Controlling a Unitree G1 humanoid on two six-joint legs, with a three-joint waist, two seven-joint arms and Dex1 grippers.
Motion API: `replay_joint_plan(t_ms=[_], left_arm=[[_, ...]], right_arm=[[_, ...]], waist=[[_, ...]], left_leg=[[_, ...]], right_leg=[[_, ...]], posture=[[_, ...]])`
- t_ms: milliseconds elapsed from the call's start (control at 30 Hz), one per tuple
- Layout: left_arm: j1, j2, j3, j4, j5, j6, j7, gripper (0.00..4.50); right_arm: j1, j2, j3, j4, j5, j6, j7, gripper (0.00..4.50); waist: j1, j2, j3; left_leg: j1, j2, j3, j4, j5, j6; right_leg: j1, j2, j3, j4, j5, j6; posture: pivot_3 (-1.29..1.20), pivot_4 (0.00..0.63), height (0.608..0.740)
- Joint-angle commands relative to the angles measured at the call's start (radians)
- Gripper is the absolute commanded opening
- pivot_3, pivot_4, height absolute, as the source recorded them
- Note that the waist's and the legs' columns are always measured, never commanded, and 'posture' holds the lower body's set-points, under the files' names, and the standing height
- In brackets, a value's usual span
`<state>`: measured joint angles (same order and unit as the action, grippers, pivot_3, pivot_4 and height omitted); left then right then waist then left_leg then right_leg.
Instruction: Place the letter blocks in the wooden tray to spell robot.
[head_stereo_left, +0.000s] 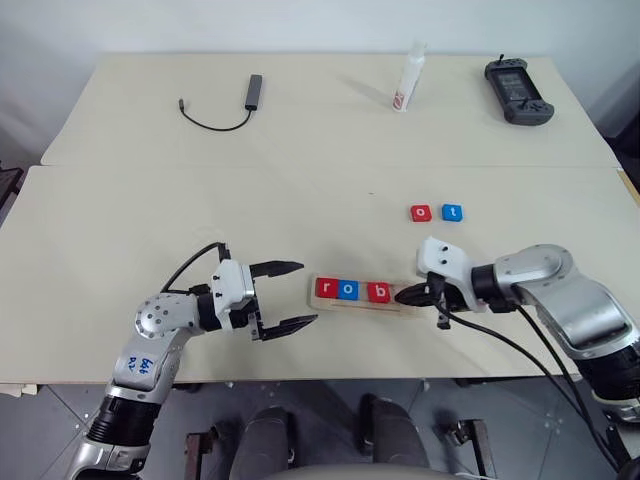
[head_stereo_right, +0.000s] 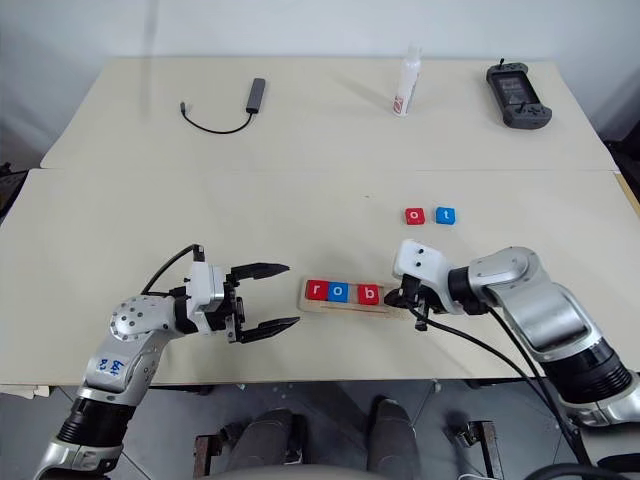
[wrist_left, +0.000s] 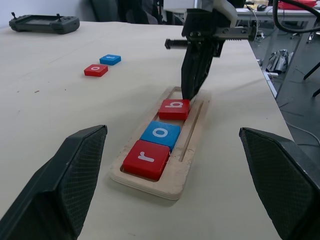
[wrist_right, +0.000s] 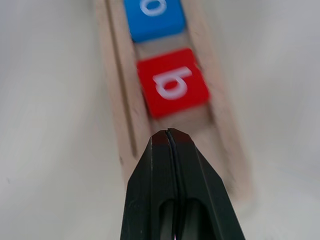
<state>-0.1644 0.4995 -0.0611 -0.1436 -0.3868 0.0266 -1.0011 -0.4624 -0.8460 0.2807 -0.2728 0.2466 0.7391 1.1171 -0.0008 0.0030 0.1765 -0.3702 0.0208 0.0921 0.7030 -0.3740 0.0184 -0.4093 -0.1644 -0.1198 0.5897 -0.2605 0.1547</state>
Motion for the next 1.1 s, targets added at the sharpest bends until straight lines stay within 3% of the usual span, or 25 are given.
replay_joint_plan(t_ms=[33, 433, 633, 700, 833, 1100], left_arm=[[0.002, 0.004, -0.001, -0.025, -0.003, -0.003, -0.004, 4.50], [0.006, -0.002, -0.001, -0.027, -0.001, -0.004, 0.005, 4.50], [-0.001, 0.001, 0.001, -0.009, 0.001, -0.012, -0.005, 4.50], [-0.004, 0.003, 0.004, 0.002, 0.000, -0.016, -0.011, 4.50], [-0.025, 0.008, 0.012, 0.046, 0.004, -0.026, -0.026, 4.50], [-0.062, 0.027, 0.041, 0.146, 0.006, -0.041, -0.039, 4.50]], right_arm=[[-0.023, 0.017, 0.004, -0.050, 0.014, 0.023, -0.011, 0.02], [-0.027, 0.006, -0.022, -0.076, 0.026, 0.038, -0.010, 0.02], [0.132, 0.003, -0.259, -0.072, 0.068, -0.159, -0.044, 0.02], [0.227, 0.016, -0.379, -0.081, 0.107, -0.191, -0.060, 0.41], [0.463, 0.082, -0.605, -0.049, 0.096, -0.472, -0.093, 1.52], [0.719, 0.246, -0.865, 0.082, 0.182, -0.706, -0.140, 4.39]], waist=[[0.001, 0.000, 0.000], [0.000, 0.000, 0.000], [0.009, 0.000, 0.000], [0.017, 0.000, 0.000], [0.030, 0.000, 0.000], [0.024, 0.000, 0.000]], left_leg=[[0.000, 0.000, 0.000, 0.000, 0.000, 0.000], [0.000, 0.000, 0.000, 0.000, 0.000, 0.000], [0.000, 0.000, 0.000, 0.000, 0.000, 0.000], [0.000, 0.000, 0.000, -0.001, 0.000, 0.000], [0.000, -0.001, 0.000, -0.001, 0.000, 0.000], [0.003, 0.000, 0.001, -0.003, 0.000, 0.000]], right_leg=[[0.000, 0.000, 0.000, 0.000, 0.000, 0.000], [0.000, 0.000, 0.000, 0.000, 0.000, 0.000], [0.000, 0.000, 0.000, 0.000, 0.000, 0.000], [0.000, 0.000, 0.000, -0.001, 0.000, 0.000], [0.001, 0.000, -0.001, -0.001, 0.000, 0.000], [0.001, 0.001, 0.000, 0.000, 0.000, 0.000]], posture=[[0.00, 0.150, 0.740], [0.00, 0.150, 0.740], [0.00, 0.150, 0.740], [0.00, 0.150, 0.740], [0.00, 0.150, 0.740], [0.00, 0.150, 0.740]])
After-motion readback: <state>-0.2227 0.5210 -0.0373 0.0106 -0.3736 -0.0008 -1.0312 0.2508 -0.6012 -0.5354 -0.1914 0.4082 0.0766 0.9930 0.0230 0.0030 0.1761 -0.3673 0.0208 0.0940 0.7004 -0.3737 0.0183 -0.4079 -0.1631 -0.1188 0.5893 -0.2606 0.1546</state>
